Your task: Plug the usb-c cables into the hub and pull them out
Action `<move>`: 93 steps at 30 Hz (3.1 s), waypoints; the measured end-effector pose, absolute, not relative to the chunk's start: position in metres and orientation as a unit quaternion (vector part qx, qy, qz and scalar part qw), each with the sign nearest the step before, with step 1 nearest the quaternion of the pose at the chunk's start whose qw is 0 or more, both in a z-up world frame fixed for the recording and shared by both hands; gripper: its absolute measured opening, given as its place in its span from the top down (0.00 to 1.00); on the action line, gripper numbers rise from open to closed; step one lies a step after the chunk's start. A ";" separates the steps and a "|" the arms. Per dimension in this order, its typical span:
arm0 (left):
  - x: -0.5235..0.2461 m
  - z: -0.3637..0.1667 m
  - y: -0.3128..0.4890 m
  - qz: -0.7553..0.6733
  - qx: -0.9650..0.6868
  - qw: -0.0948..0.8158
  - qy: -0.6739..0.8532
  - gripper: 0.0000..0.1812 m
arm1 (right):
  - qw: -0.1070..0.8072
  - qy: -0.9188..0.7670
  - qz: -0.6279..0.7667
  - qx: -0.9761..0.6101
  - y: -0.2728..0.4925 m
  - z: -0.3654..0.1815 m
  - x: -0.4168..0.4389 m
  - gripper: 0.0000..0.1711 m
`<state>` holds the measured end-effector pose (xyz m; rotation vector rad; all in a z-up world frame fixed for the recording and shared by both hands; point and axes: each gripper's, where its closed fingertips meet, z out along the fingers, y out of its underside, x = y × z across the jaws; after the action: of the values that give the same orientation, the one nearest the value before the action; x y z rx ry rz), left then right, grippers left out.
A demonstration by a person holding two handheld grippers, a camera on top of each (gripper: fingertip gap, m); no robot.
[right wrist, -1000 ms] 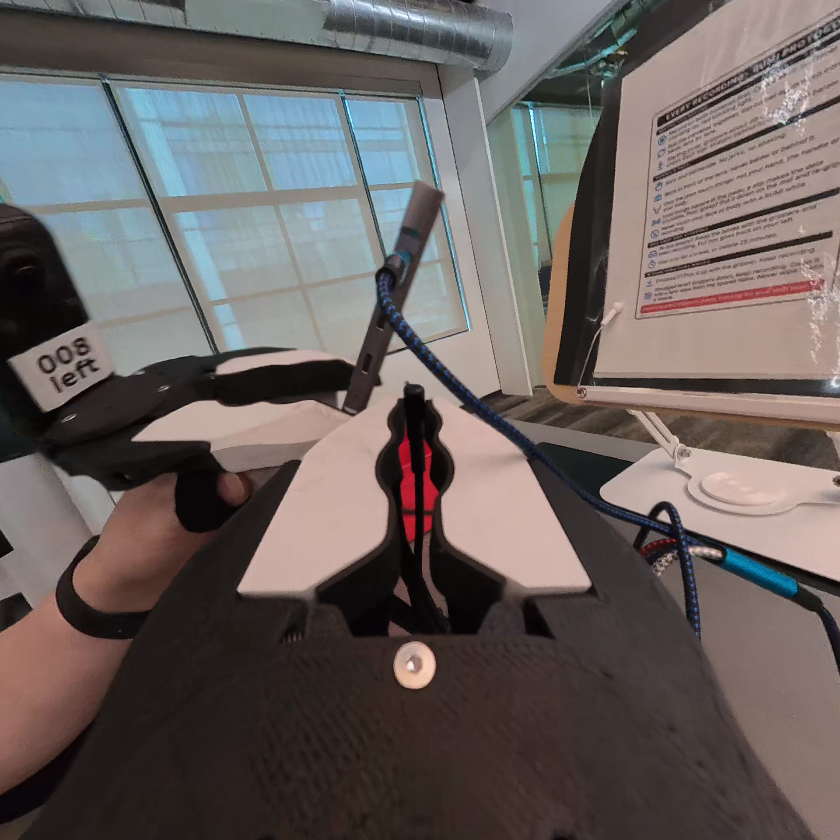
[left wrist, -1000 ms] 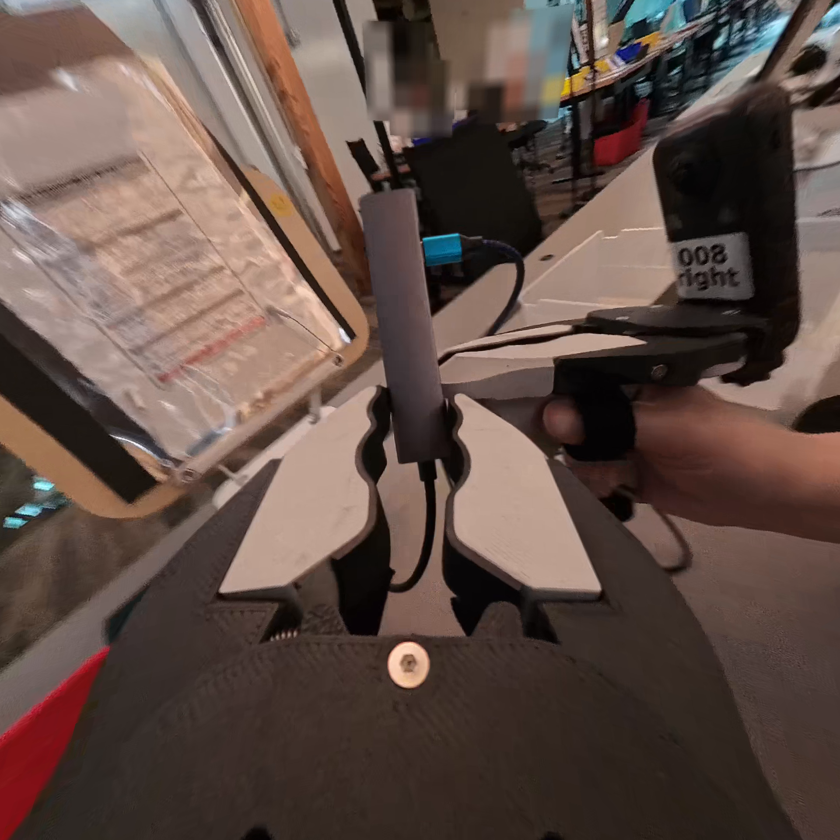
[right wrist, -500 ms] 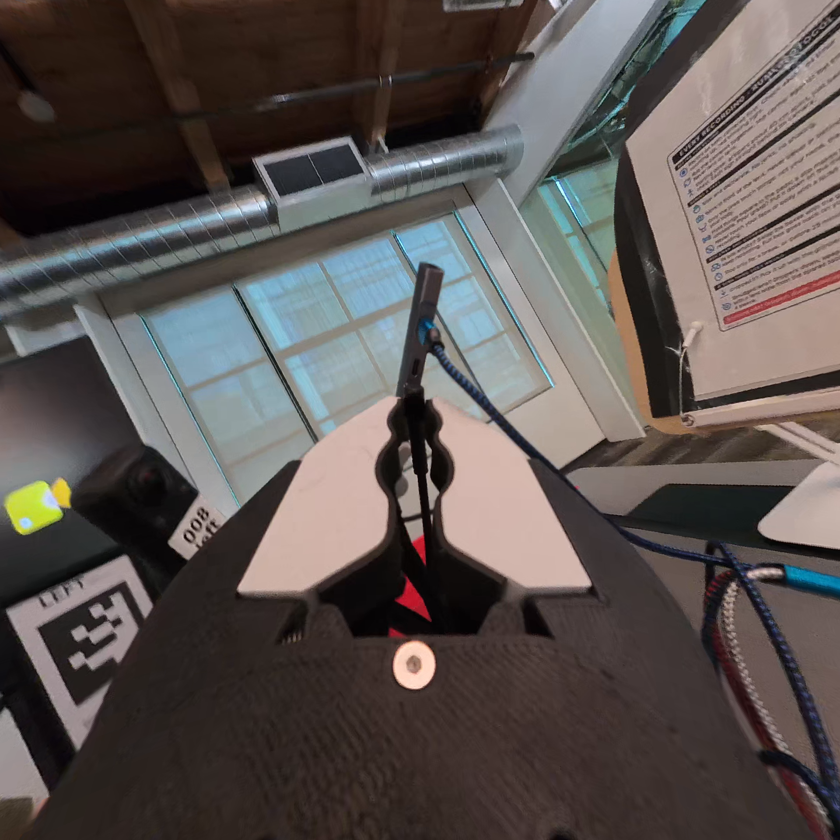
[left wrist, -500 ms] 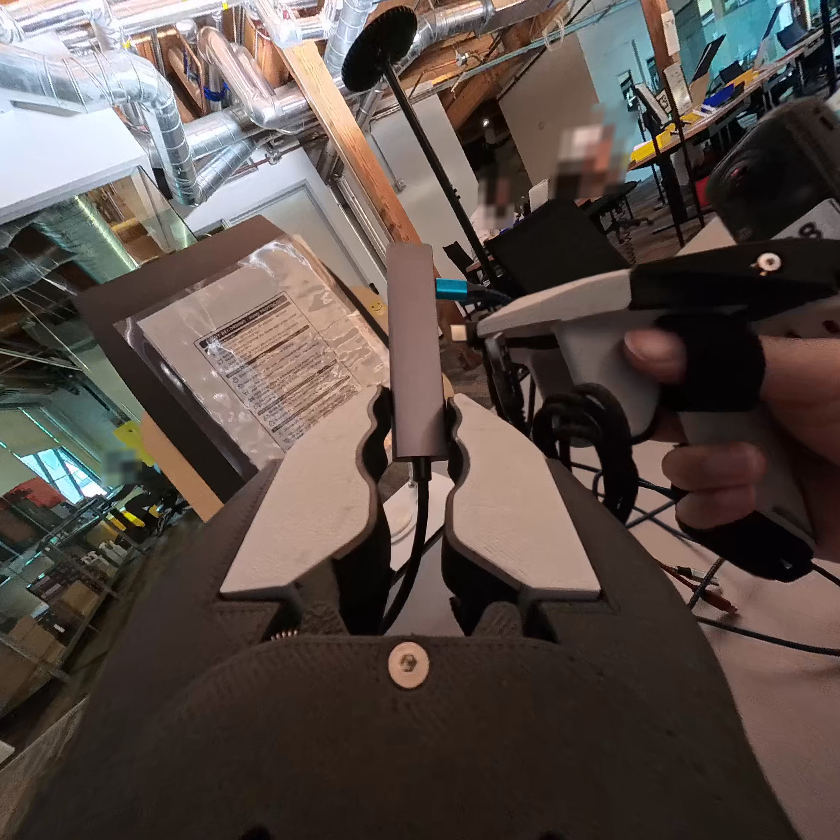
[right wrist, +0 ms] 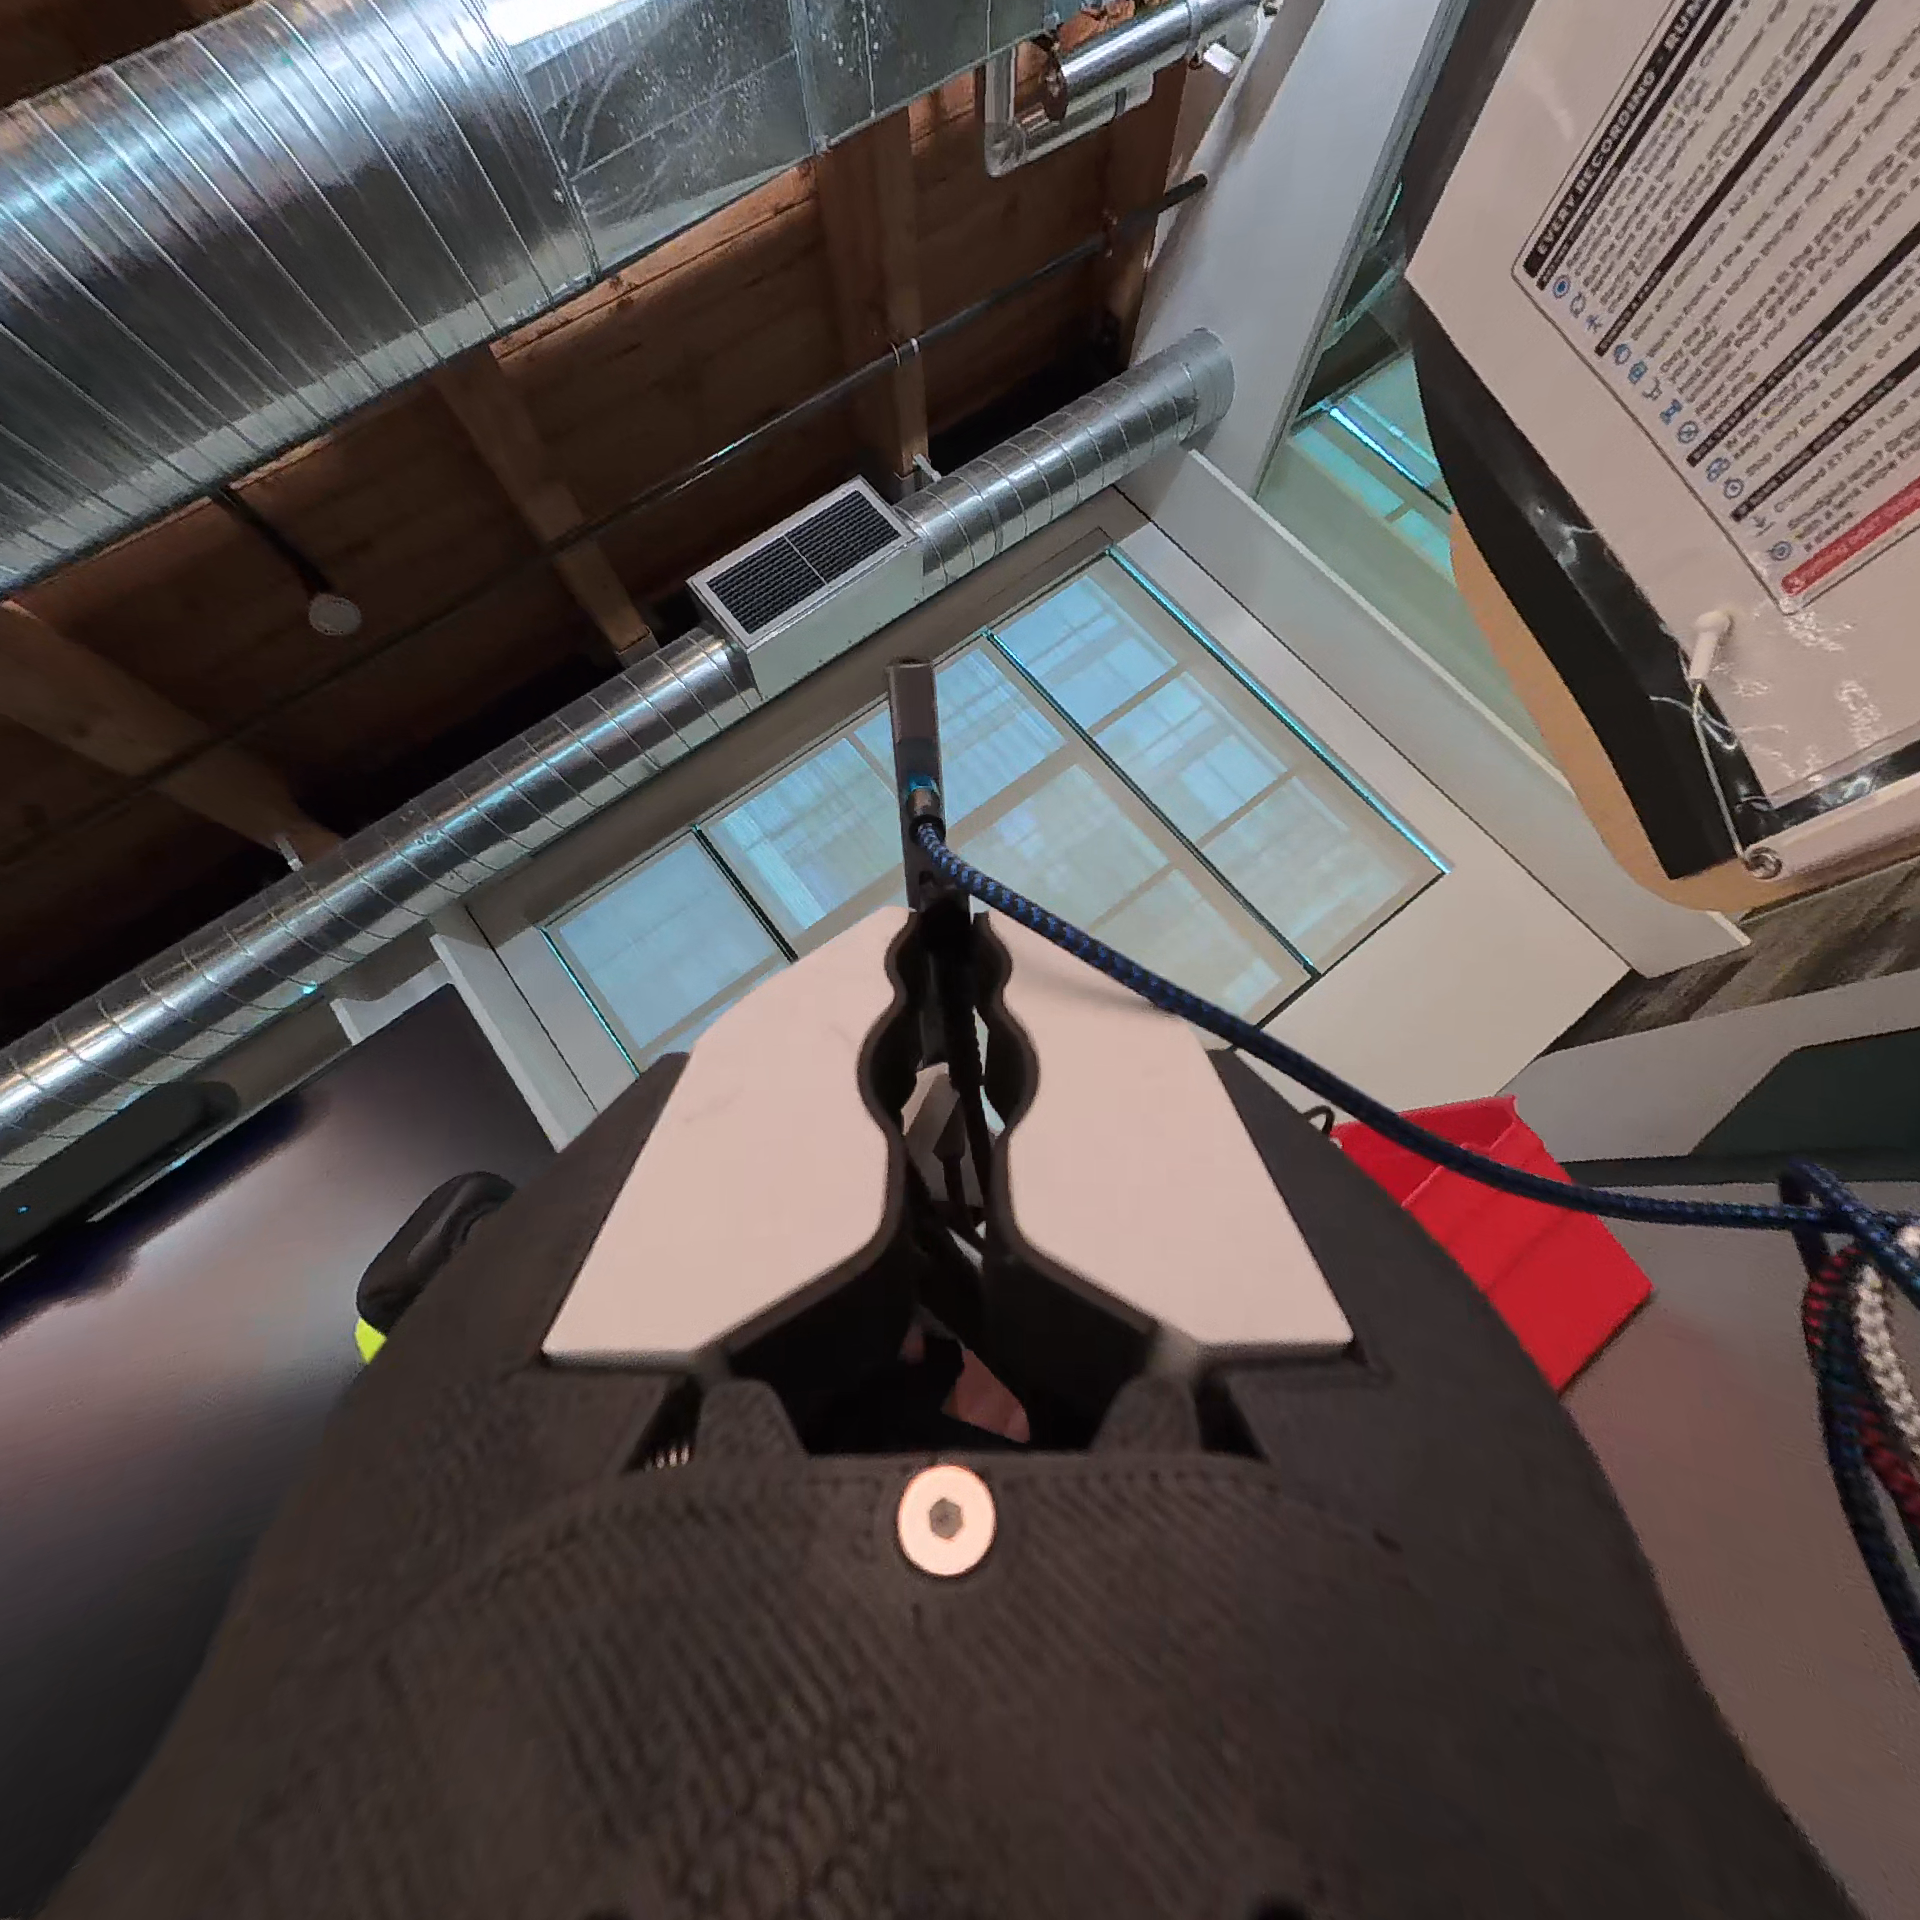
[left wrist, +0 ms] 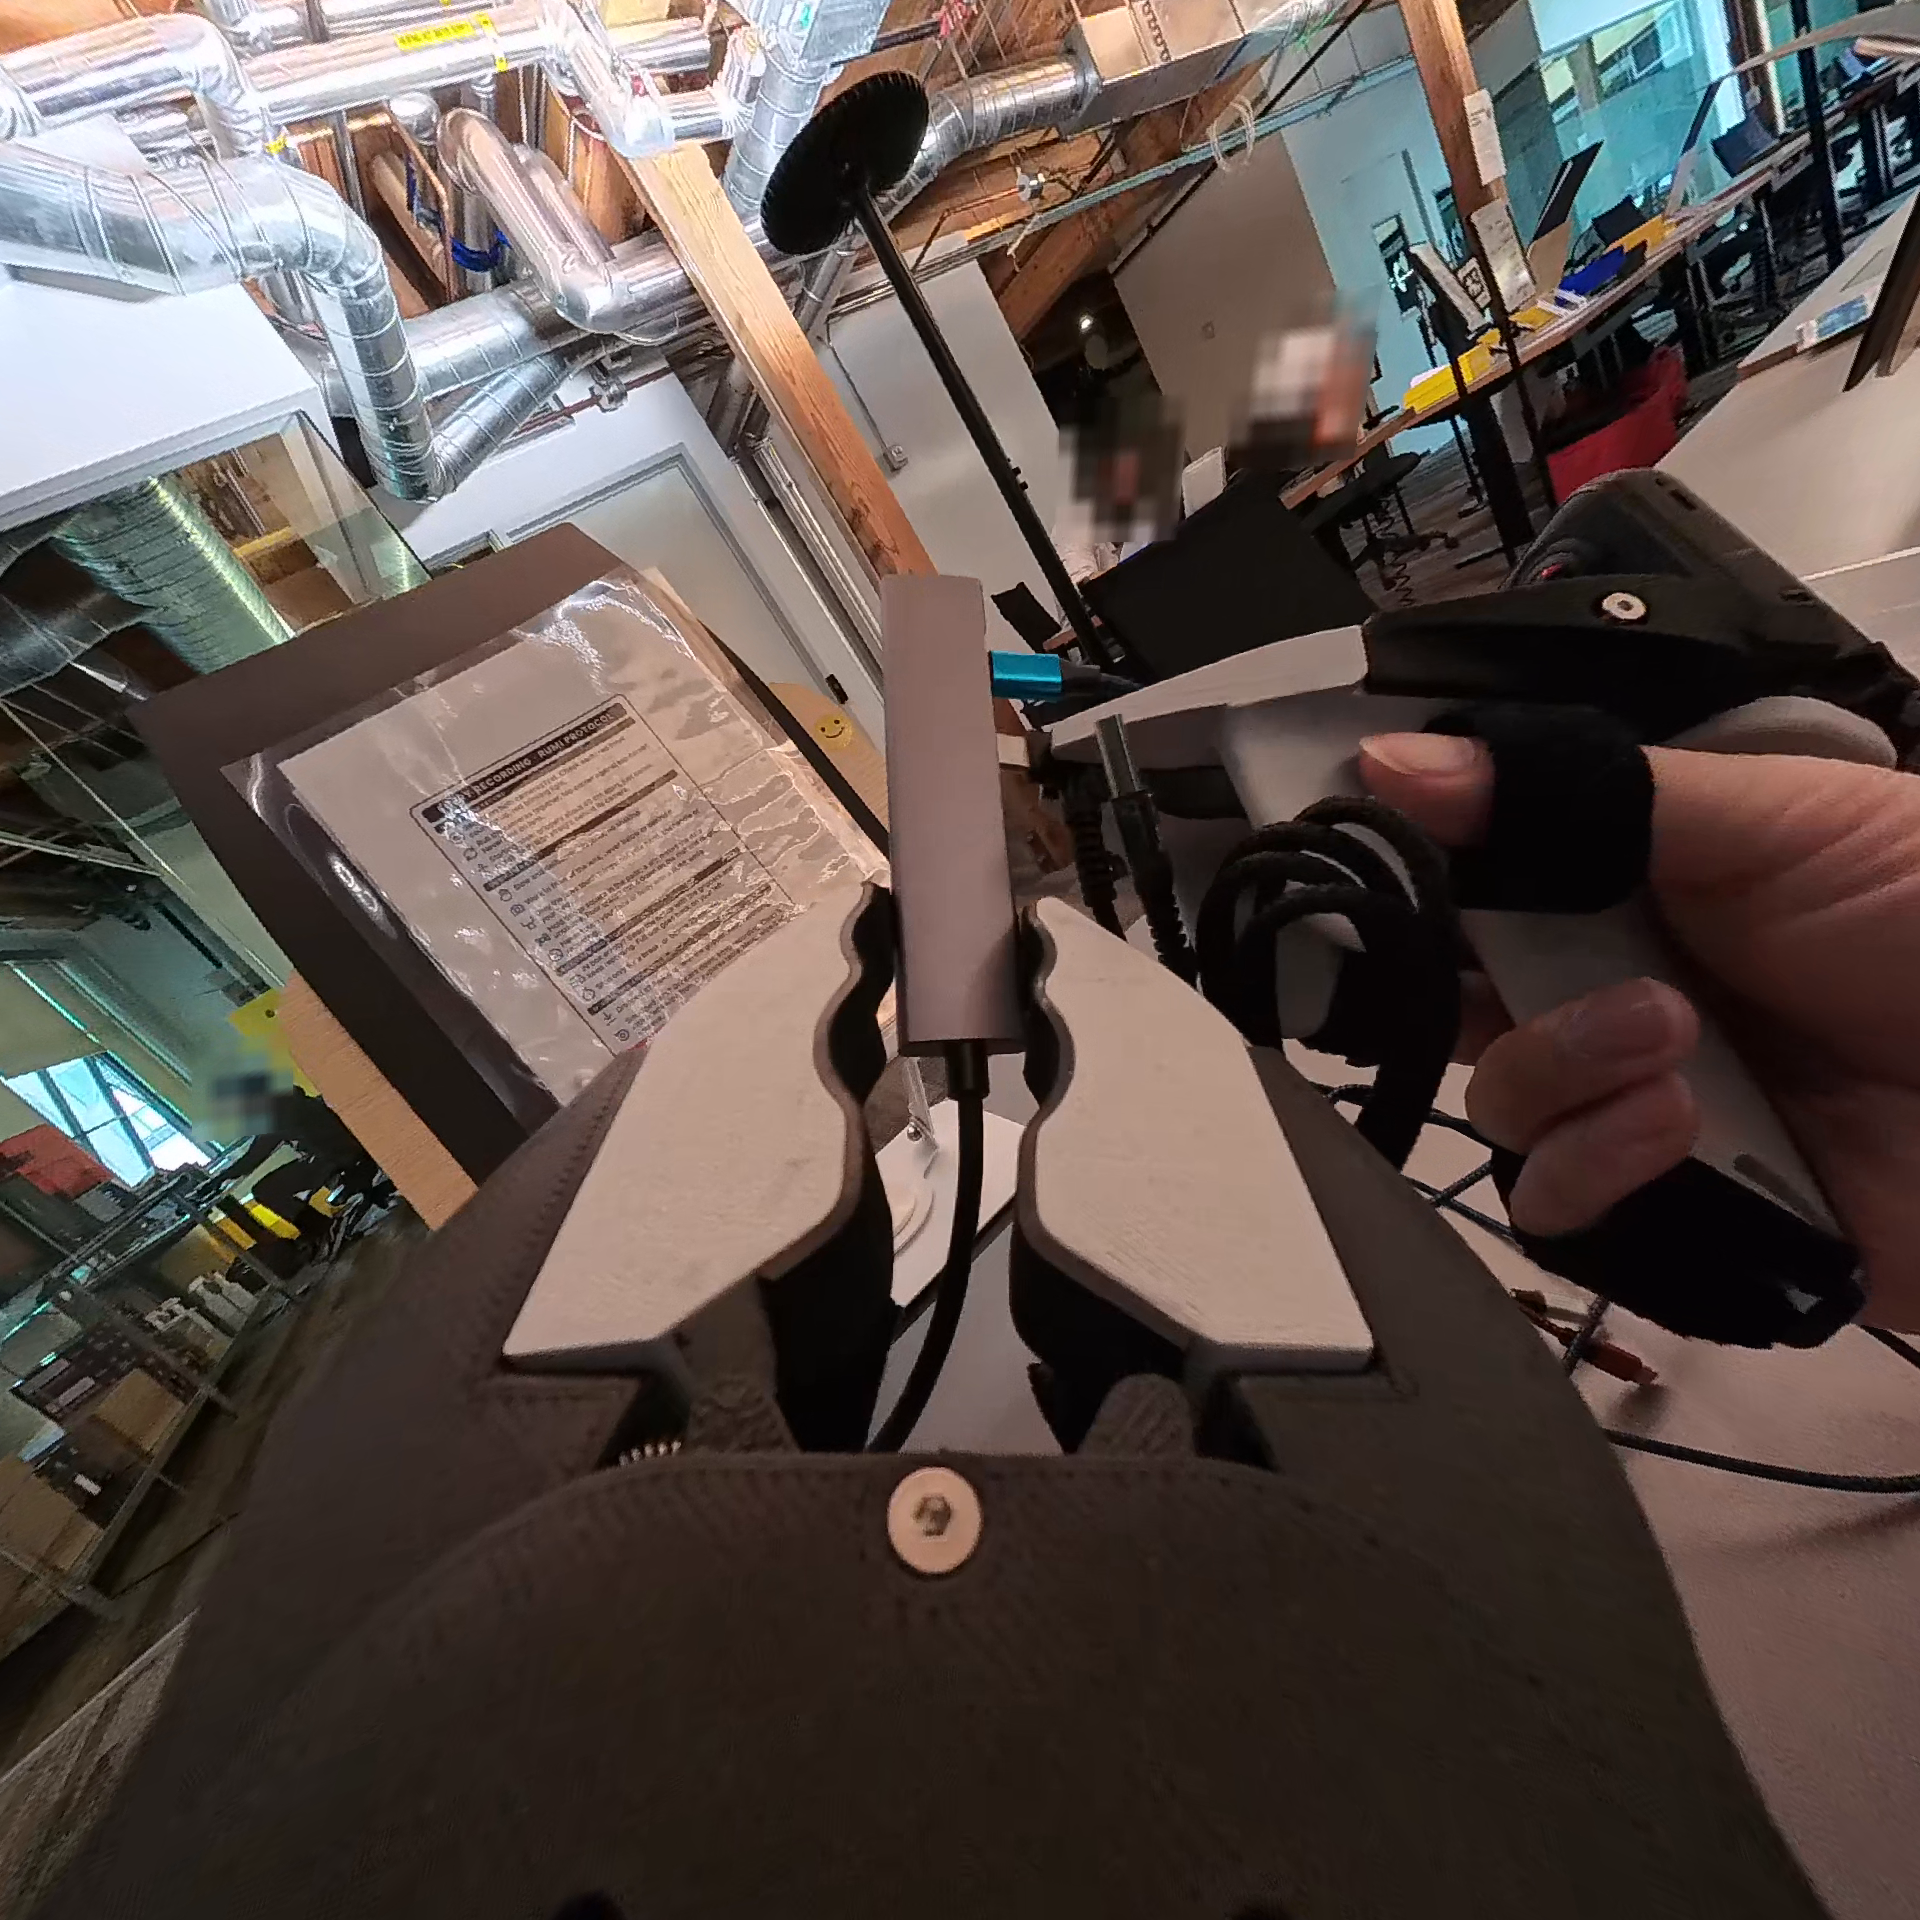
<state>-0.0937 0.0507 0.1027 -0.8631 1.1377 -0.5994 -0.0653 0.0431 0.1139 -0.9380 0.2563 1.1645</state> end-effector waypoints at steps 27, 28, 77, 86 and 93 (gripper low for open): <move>-0.098 0.095 0.056 -0.149 -0.330 0.727 0.584 0.87 | 0.725 0.062 0.500 -0.469 0.048 0.112 -0.074 0.95; -0.098 0.095 0.056 -0.148 -0.328 0.727 0.585 0.87 | 0.723 0.062 0.504 -0.469 0.048 0.112 -0.074 0.95; -0.127 0.085 0.055 -0.552 -0.514 0.339 0.563 0.93 | 0.661 -0.087 0.531 -0.522 0.057 0.081 -0.120 0.95; -0.131 0.075 0.045 -0.558 -0.506 0.287 0.592 0.95 | 0.650 -0.192 0.463 -0.571 0.050 0.076 -0.128 0.95; -0.132 0.064 0.042 -0.533 -0.506 0.276 0.620 0.95 | 0.616 -0.240 0.421 -0.621 0.047 0.065 -0.130 0.95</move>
<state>-0.1319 0.0419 0.0638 -1.3592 1.6660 -1.4317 -0.1300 0.0472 0.0653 -1.4300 -0.5523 0.9707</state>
